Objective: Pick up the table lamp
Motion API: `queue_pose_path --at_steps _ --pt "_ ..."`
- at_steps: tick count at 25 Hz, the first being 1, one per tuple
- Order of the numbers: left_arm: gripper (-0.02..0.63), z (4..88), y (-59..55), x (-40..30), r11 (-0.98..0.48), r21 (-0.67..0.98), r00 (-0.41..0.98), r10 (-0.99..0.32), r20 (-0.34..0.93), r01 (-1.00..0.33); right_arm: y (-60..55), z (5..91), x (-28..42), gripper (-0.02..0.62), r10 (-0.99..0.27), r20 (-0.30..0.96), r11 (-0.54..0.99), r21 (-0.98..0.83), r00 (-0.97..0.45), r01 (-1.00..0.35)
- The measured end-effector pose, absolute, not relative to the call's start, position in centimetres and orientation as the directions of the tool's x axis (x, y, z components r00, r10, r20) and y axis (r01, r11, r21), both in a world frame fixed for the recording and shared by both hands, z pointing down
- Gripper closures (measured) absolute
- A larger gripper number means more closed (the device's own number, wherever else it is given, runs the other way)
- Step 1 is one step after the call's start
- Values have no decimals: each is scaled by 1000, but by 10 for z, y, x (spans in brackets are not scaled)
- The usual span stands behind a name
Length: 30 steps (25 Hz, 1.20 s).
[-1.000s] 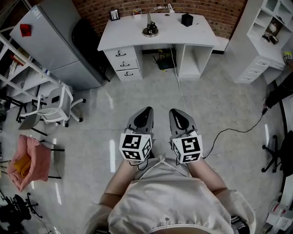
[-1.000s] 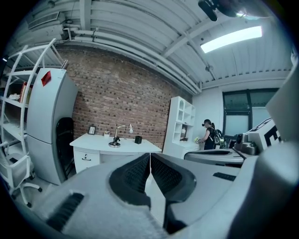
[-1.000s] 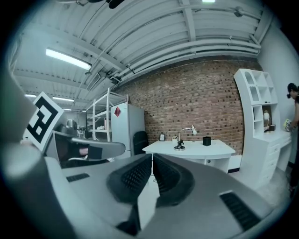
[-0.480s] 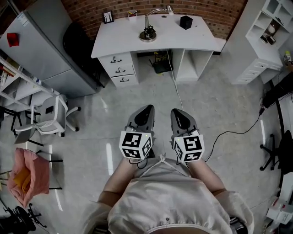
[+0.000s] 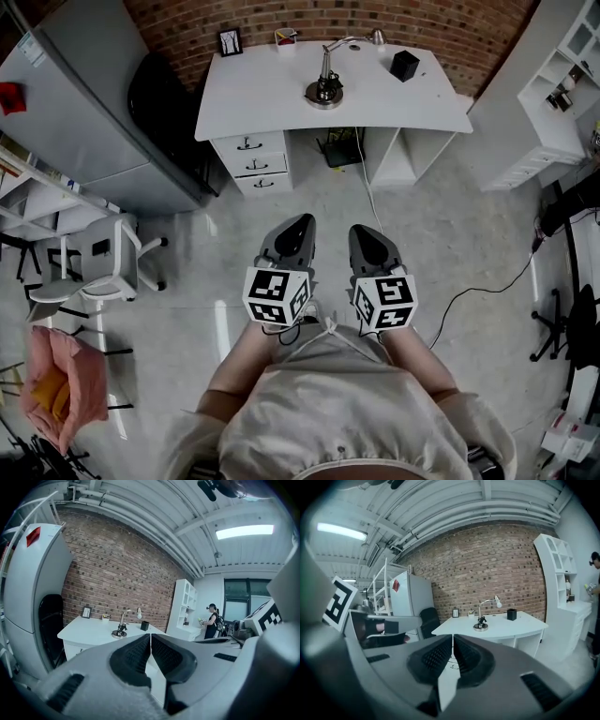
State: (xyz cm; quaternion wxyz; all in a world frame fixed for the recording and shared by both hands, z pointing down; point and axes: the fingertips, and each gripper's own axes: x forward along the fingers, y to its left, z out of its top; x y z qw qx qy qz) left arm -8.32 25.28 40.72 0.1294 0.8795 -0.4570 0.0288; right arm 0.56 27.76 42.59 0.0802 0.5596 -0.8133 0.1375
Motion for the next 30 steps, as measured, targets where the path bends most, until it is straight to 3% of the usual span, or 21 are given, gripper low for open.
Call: queue_pose_path --at_steps 18,30 --pt "584 431 131 -123 -450 211 489 -848 204 -868 136 442 -22 565 -853 306 406 -122 -424 -906" --pt "584 419 -21 -57 -377 170 407 -891 203 -911 -21 420 50 565 -830 265 493 -60 -490 -868"
